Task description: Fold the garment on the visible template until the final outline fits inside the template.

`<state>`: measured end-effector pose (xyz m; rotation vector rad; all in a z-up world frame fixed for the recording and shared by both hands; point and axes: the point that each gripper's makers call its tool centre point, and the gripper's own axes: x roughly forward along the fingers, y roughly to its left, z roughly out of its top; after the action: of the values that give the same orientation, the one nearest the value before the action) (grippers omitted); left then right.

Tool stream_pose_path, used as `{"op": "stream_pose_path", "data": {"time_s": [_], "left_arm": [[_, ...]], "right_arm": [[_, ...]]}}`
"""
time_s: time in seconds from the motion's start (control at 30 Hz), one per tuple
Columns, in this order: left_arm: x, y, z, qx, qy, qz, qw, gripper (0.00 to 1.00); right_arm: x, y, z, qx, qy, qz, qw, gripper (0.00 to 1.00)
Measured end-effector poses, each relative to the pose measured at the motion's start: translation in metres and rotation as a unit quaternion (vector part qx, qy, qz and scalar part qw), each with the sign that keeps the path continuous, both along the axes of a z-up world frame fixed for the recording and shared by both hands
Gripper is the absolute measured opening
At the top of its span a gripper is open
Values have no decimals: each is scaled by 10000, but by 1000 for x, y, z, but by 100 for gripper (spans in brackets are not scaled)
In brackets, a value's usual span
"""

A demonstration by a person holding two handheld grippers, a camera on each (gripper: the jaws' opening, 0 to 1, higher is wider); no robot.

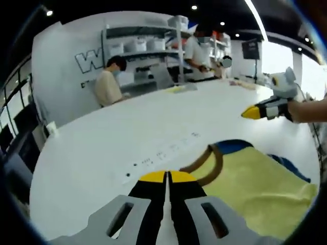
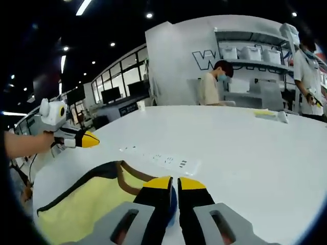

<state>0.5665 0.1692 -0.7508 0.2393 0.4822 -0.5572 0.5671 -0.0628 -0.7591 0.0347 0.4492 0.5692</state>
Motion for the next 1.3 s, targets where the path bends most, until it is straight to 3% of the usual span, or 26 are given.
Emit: {"op": "stream_pose_path", "data": {"time_s": [0.17,0.33,0.47,0.6,0.73,1.07,1.3], "left_arm": [[-22,-3,2,41,-11,-127,9999,1],[-46,-7,-1,128,78,-328,9994,2],[-71,-6,4,65,122,-344,9993,3],[-91,-6,8,57,130,-366,9992,3],[-115,-5,12,-8,98,-370,9993,3],[-138,0,10,-71,165,-342,9993,4],[-165,-3,5,-93,225,-351,9991,5]], "right_arm": [[-15,0,6,102,2,54,9999,1],[-43,7,8,147,37,219,9996,0],[-63,11,17,395,35,277,9988,3],[-85,8,20,297,-37,268,9992,0],[-111,6,31,428,-69,297,9986,0],[-133,2,31,467,-66,293,9985,0],[-157,-2,23,458,-7,285,9985,2]]}}
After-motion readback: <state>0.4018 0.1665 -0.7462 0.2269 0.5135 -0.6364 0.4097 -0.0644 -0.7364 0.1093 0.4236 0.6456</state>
